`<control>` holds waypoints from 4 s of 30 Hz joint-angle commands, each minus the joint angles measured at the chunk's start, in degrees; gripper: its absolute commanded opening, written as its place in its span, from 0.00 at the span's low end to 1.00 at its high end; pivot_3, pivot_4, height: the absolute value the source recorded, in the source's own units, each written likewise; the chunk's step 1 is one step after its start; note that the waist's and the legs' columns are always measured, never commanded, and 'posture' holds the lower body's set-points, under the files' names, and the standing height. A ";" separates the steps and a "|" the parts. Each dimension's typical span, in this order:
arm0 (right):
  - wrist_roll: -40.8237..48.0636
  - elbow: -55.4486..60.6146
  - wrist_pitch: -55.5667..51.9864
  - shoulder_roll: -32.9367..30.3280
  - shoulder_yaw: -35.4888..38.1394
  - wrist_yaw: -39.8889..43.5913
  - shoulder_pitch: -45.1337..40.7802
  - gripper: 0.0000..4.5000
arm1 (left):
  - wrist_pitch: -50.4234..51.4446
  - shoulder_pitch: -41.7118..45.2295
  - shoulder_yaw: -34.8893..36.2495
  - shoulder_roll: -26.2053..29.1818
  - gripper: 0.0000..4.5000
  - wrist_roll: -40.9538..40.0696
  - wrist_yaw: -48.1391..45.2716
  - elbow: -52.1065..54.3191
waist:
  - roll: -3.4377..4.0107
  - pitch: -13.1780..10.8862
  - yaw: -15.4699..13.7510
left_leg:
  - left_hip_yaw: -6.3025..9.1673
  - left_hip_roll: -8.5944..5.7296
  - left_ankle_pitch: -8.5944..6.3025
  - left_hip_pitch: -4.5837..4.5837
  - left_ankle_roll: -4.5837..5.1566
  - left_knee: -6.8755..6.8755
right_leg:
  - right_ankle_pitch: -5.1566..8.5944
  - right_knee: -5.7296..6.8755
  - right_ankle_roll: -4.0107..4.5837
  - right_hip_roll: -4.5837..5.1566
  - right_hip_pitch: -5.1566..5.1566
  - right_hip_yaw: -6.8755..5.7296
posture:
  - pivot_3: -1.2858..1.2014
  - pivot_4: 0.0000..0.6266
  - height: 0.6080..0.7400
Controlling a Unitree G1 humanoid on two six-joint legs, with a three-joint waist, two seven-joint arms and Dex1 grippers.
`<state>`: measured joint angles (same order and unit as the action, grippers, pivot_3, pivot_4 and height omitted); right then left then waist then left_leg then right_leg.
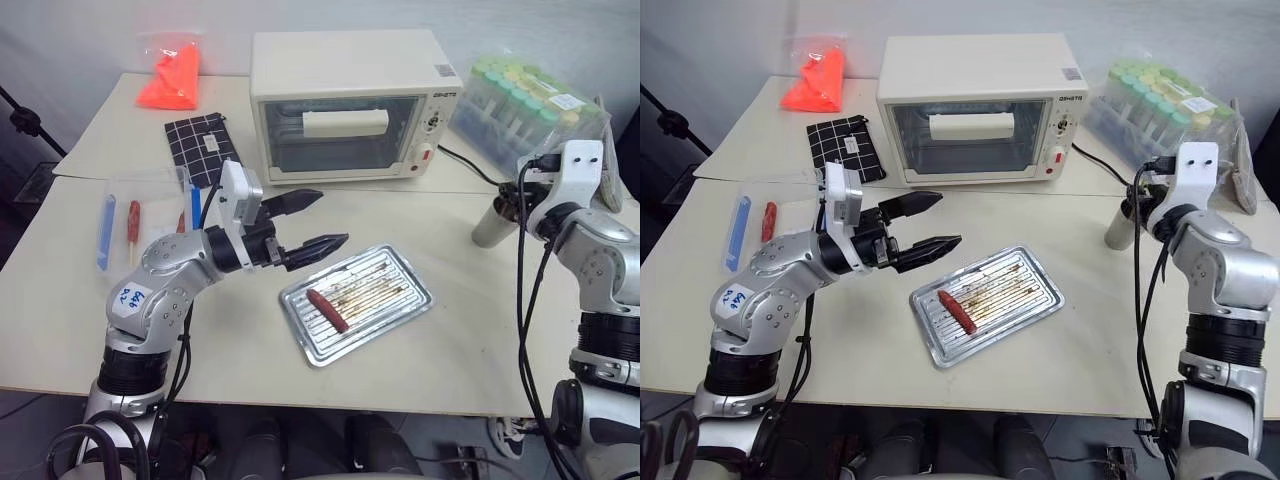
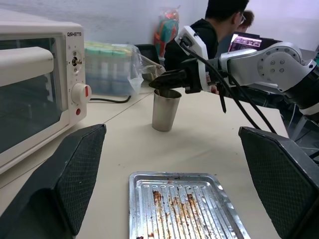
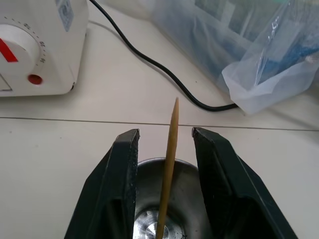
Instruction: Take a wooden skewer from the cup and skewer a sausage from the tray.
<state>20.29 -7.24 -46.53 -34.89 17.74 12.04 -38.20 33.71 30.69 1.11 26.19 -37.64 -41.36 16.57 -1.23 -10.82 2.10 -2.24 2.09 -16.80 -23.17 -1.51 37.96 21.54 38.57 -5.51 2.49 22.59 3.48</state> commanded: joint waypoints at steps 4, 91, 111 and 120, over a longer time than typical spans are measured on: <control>-1.04 -3.81 6.12 0.67 1.63 0.05 -2.36 0.29 | -0.60 0.37 0.51 0.24 1.00 0.33 0.30 1.97 | 0.00 0.00 0.15 | 0.00 0.00 0.00 0.01 0.00 0.01 | 0.00 -0.01 0.00 -0.01 0.00 0.00 | 0.52 0.24 1.00; 92.70 30.01 18.13 18.59 1.49 -77.61 -4.29 0.01 | -11.30 7.39 -5.86 -22.30 1.00 13.46 7.59 -10.06 | 0.20 0.04 2.14 | 0.26 -0.24 0.59 -1.00 0.11 -0.09 | -0.04 0.56 -0.04 0.08 1.02 -0.10 | 0.52 0.24 1.00; 92.71 31.26 19.85 17.85 -0.02 -75.32 -3.13 0.00 | -11.78 8.53 -5.57 -23.87 0.53 13.32 9.27 -12.02 | 0.20 0.04 1.94 | 0.25 -0.23 0.57 -0.99 0.14 -0.09 | -0.05 0.54 -0.06 0.08 1.02 -0.09 | 0.52 0.24 1.00; 92.70 31.22 19.81 17.49 -0.16 -75.02 -3.21 0.00 | -12.11 9.00 -5.13 -24.49 0.18 12.86 9.20 -12.64 | 0.20 0.04 1.64 | 0.24 -0.23 0.57 -1.00 0.14 -0.09 | -0.05 0.53 -0.06 0.08 1.02 -0.08 | 0.52 0.24 1.00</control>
<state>111.99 21.04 -27.40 -16.40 17.64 -64.34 -41.24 22.50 38.26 -4.50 2.36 -23.96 -32.21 3.31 -1.03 -10.78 3.74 -2.00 1.86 -16.23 -24.16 -1.37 37.88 21.48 39.10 -5.56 2.57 23.60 3.40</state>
